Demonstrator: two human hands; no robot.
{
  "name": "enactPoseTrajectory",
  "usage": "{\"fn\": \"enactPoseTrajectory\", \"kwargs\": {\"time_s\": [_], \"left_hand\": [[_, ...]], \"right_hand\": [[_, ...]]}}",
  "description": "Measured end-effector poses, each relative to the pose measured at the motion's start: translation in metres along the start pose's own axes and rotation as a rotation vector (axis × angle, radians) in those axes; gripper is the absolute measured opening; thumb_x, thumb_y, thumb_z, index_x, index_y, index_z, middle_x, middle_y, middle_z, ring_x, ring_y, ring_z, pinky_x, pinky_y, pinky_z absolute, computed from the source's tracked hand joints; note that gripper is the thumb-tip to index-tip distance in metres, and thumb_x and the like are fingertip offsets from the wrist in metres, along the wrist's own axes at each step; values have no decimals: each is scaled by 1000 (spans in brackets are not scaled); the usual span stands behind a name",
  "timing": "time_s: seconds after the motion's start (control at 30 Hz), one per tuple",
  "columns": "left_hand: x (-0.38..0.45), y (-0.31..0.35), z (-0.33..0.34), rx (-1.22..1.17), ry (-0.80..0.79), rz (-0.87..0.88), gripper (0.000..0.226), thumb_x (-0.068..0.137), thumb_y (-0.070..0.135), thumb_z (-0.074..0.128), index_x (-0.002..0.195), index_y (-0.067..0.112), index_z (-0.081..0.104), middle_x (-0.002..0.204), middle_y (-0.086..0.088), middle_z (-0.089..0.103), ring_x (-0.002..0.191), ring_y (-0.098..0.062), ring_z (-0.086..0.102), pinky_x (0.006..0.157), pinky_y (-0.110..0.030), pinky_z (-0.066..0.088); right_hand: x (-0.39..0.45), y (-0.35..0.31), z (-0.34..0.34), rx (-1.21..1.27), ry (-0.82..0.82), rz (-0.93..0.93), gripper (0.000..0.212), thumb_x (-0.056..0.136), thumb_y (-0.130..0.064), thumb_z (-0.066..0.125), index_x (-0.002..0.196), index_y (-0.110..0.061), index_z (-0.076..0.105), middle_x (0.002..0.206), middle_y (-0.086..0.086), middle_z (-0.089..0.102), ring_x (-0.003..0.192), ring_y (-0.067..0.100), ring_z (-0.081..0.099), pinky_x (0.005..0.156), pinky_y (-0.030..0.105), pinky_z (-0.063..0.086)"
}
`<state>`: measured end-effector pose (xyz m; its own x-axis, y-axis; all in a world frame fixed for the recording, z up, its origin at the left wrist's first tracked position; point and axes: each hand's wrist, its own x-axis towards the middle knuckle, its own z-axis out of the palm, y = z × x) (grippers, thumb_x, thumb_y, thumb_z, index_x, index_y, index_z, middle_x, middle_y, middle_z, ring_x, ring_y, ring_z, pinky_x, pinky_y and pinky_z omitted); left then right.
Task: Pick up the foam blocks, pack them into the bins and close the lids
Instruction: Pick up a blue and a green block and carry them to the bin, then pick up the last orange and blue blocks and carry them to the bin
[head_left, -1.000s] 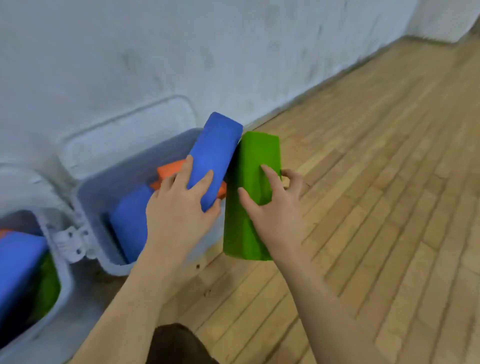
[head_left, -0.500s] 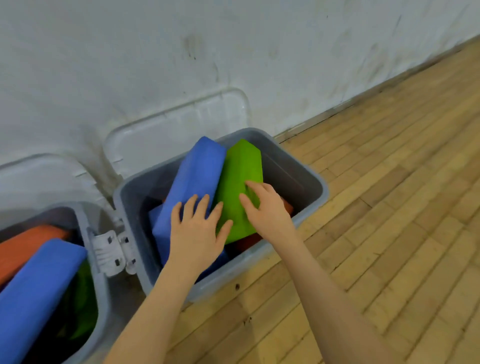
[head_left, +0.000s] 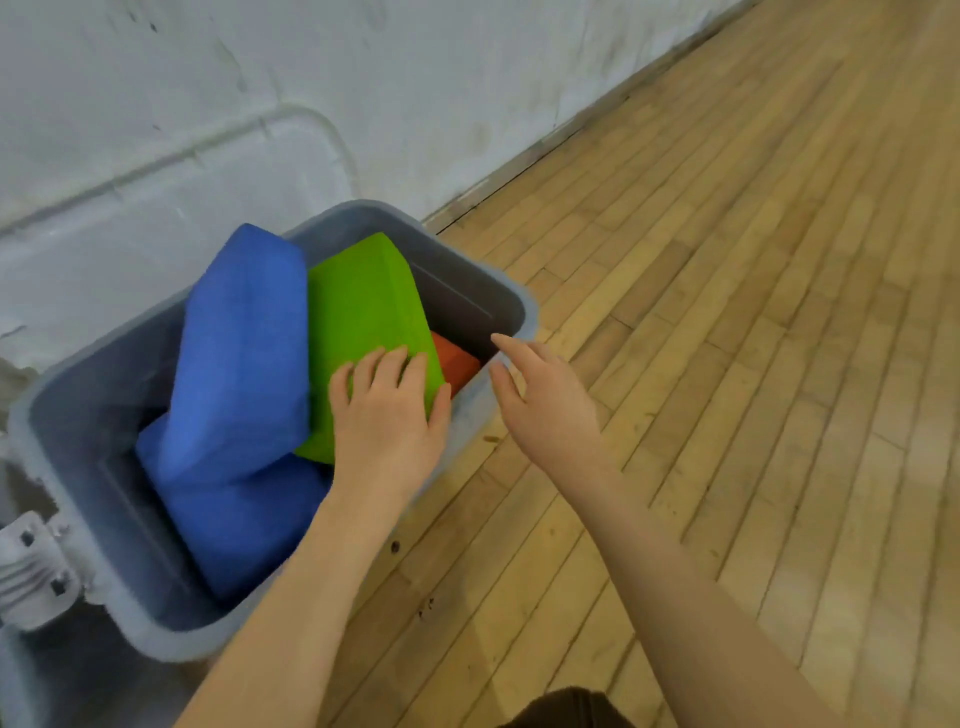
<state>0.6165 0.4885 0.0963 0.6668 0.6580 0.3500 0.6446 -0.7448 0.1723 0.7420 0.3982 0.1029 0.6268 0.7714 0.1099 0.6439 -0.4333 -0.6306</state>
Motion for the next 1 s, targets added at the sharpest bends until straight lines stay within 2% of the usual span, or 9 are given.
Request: {"fn": "enactPoseTrajectory", "kwargs": {"time_s": [0.17, 0.27, 0.37, 0.43, 0.6, 0.77, 0.9, 1.0], "left_hand": [[22, 99, 19, -232, -4, 200, 37, 85, 31, 44, 103, 7, 67, 109, -12, 66, 103, -33, 58, 87, -42, 35], [14, 175, 46, -316, -93, 310, 39, 86, 33, 42, 103, 8, 67, 109, -12, 65, 99, -35, 58, 84, -44, 42], [-6, 259, 65, -352, -221, 397, 33, 92, 30, 48, 113, 10, 64, 121, -9, 60, 109, -34, 53, 90, -43, 37], [-23, 318, 75, -379, -292, 474, 34, 94, 28, 47, 121, 12, 59, 128, -7, 55, 116, -30, 48, 94, -42, 32], [-88, 475, 93, -450, -424, 681, 37, 96, 29, 43, 128, 14, 54, 130, -5, 51, 121, -25, 43, 100, -39, 32], [-188, 621, 128, -495, -595, 849, 40, 98, 32, 39, 135, 19, 46, 139, 0, 44, 128, -20, 36, 108, -37, 29], [-269, 714, 167, -447, -729, 911, 41, 99, 31, 36, 140, 23, 39, 144, 2, 36, 133, -19, 28, 108, -34, 23], [-316, 768, 199, -371, -812, 950, 45, 100, 34, 33, 144, 27, 29, 150, -1, 27, 135, -22, 23, 109, -36, 20]], "right_hand": [[-40, 71, -64, -93, 150, 156, 37, 98, -38, 38, 131, -26, 50, 123, -9, 56, 108, 10, 53, 79, 28, 46], [-74, 133, -107, -135, 276, 262, 35, 97, -36, 40, 127, -25, 54, 115, -9, 60, 101, 10, 56, 75, 31, 50], [-120, 199, -152, -173, 349, 354, 35, 97, -34, 41, 127, -23, 55, 115, -6, 61, 101, 12, 57, 78, 36, 51], [-157, 242, -185, -171, 383, 414, 35, 98, -33, 41, 127, -21, 55, 118, -5, 60, 103, 12, 57, 81, 36, 52], [-274, 354, -263, -185, 524, 588, 34, 96, -30, 44, 126, -20, 56, 116, -4, 61, 104, 13, 57, 85, 31, 49], [-404, 479, -307, -274, 626, 802, 34, 93, -29, 49, 124, -20, 57, 120, -3, 58, 110, 20, 54, 86, 39, 47], [-502, 571, -319, -340, 577, 974, 44, 90, -33, 55, 132, -22, 50, 138, 1, 47, 123, 32, 42, 102, 44, 32], [-558, 619, -319, -340, 466, 1159, 61, 87, -46, 56, 143, -34, 33, 156, 1, 18, 140, 36, 14, 112, 52, 9]]}}
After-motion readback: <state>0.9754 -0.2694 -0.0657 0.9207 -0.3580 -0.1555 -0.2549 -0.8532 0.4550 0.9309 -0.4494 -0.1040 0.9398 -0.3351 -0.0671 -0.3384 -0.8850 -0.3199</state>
